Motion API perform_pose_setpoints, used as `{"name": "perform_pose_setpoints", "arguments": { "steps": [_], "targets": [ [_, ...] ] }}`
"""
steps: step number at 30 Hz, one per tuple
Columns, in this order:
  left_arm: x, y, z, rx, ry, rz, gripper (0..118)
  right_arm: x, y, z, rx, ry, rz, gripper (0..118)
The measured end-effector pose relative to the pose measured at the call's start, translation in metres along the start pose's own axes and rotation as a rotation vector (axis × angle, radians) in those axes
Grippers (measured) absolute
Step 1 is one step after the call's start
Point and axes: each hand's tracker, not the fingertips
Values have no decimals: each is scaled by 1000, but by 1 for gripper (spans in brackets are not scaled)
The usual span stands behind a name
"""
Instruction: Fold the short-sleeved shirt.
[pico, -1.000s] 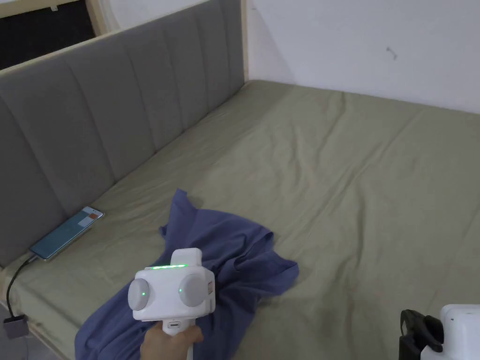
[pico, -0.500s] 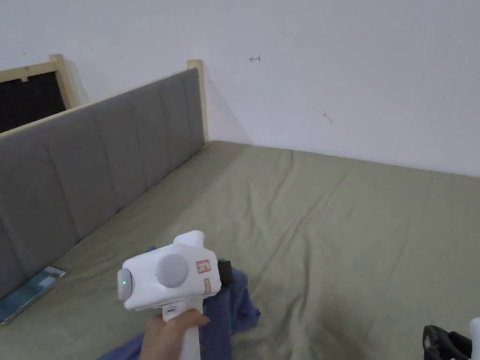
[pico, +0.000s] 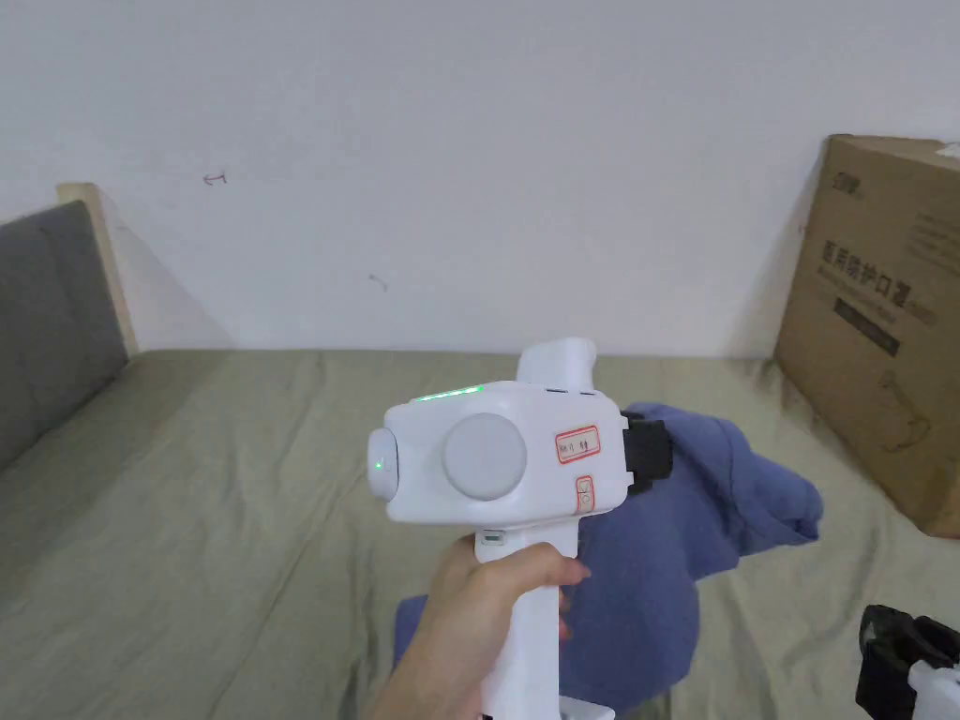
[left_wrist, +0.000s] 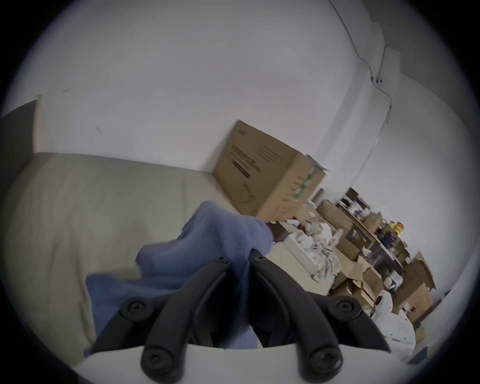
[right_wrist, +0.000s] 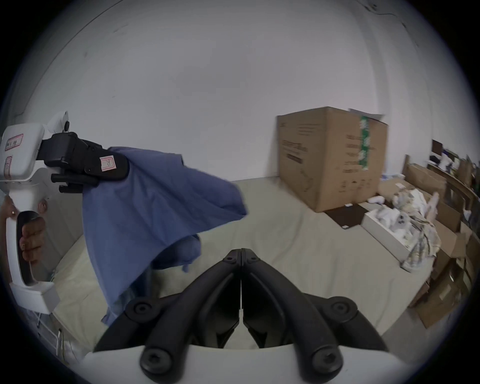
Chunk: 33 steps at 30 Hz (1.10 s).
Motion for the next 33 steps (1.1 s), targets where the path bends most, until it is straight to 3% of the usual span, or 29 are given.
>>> {"name": "perform_pose_setpoints", "arguments": {
  "steps": [3, 6, 9, 14, 21, 24, 26, 27, 30, 33],
  "targets": [
    [8, -25, -56, -102, -36, 53, 8, 35, -10, 3, -23, -67, -54, 0],
    [5, -71, -123, -271, 133, -48, 8, 63, -24, 6, -58, -135, -82, 0],
    [-21, -138, -182, -471, 176, -31, 8, 87, -43, 6, -113, -194, -118, 0],
    [-52, -211, -201, -614, 282, -60, 9, 116, -67, -5, -194, -236, -185, 0],
    [-56, -191, -178, -608, 144, 74, 89, 107, -74, -22, -231, -186, -170, 0],
    [-55, -175, -148, -510, 122, 66, 96, 94, -71, -21, -222, -140, -112, 0],
    [-58, -164, -122, -455, 141, 74, 93, 81, -68, -21, -221, -124, -91, 0],
    [-61, -160, -104, -418, 143, 85, 78, 77, -68, -21, -221, -110, -87, 0],
    [-71, -158, -61, -349, 255, 102, 2, 60, -67, -21, -220, -68, -86, 0],
    [-85, -168, -30, -308, 364, 77, 0, 50, -69, -26, -229, -40, -73, 0]
  ]
}}
